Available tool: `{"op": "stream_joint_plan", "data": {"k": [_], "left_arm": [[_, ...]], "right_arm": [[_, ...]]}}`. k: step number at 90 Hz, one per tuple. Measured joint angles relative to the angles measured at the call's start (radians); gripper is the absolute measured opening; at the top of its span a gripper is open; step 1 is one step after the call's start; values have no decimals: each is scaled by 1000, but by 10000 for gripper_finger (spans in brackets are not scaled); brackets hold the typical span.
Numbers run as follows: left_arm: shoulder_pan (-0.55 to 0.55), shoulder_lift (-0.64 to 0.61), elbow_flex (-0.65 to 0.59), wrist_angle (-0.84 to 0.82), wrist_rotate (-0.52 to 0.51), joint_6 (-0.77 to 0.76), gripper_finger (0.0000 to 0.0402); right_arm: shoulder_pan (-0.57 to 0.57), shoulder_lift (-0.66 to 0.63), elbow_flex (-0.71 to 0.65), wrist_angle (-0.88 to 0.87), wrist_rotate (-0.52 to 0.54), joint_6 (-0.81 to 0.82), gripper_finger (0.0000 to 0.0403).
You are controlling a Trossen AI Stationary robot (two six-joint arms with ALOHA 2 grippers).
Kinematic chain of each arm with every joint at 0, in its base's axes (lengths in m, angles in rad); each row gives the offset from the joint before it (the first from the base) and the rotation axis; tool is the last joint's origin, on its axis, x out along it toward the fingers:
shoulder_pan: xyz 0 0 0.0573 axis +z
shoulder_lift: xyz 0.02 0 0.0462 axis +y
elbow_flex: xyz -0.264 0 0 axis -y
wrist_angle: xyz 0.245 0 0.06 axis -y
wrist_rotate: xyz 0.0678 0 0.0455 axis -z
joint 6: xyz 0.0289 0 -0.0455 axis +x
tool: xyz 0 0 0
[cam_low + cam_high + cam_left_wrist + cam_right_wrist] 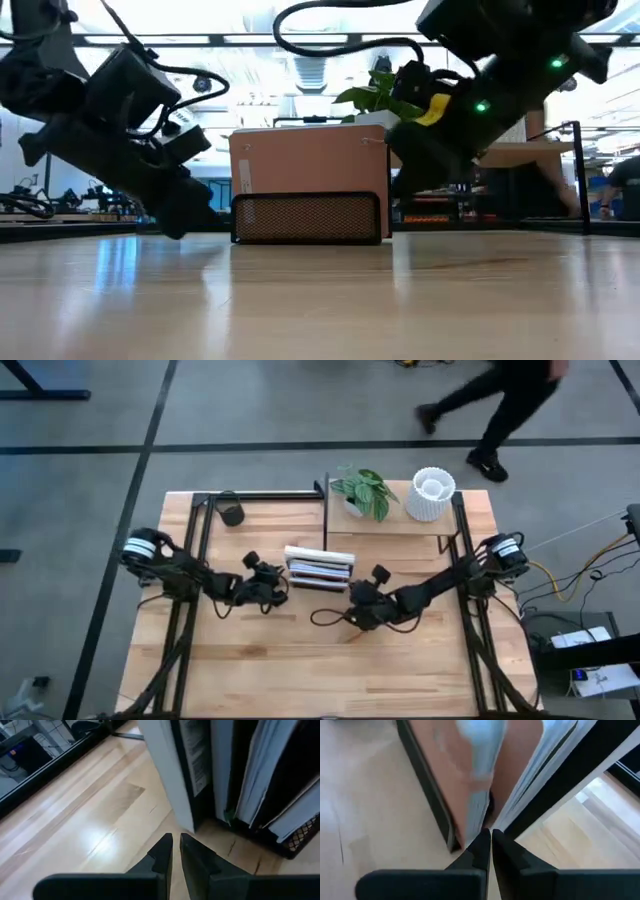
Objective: Stock shelves
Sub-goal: Move the black mesh bookshelf to the top left of the table
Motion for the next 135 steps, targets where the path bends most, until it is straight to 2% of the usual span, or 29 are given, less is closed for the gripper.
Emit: {"op": "stream_joint_plan", "data": {"k": [27, 47, 70, 77, 95, 112, 124, 135], "left_arm": [[0, 21, 2, 13, 0, 1, 21], [1, 16, 2, 12, -1, 13, 21], [1, 16, 2, 12, 0, 4, 21], [1, 16, 2, 12, 1, 0, 21], [0, 16, 2, 12, 1, -2, 21], [0, 16, 2, 15, 2, -2, 21], [0, 16, 2, 16, 2, -2, 22], [0, 16, 2, 17, 2, -7, 22]], "right_arm": [[-10, 76, 0, 70, -6, -48, 0], [28, 19, 2, 37, -10, -98, 0], [63, -10, 4, 48, -137, -117, 0], [62, -10, 4, 51, -142, -119, 4], [51, -10, 4, 106, -97, -185, 61], [39, 11, 4, 145, 30, -278, 126], [14, 41, 4, 190, -23, -281, 154], [-13, 78, 4, 223, -73, -272, 164]]}}
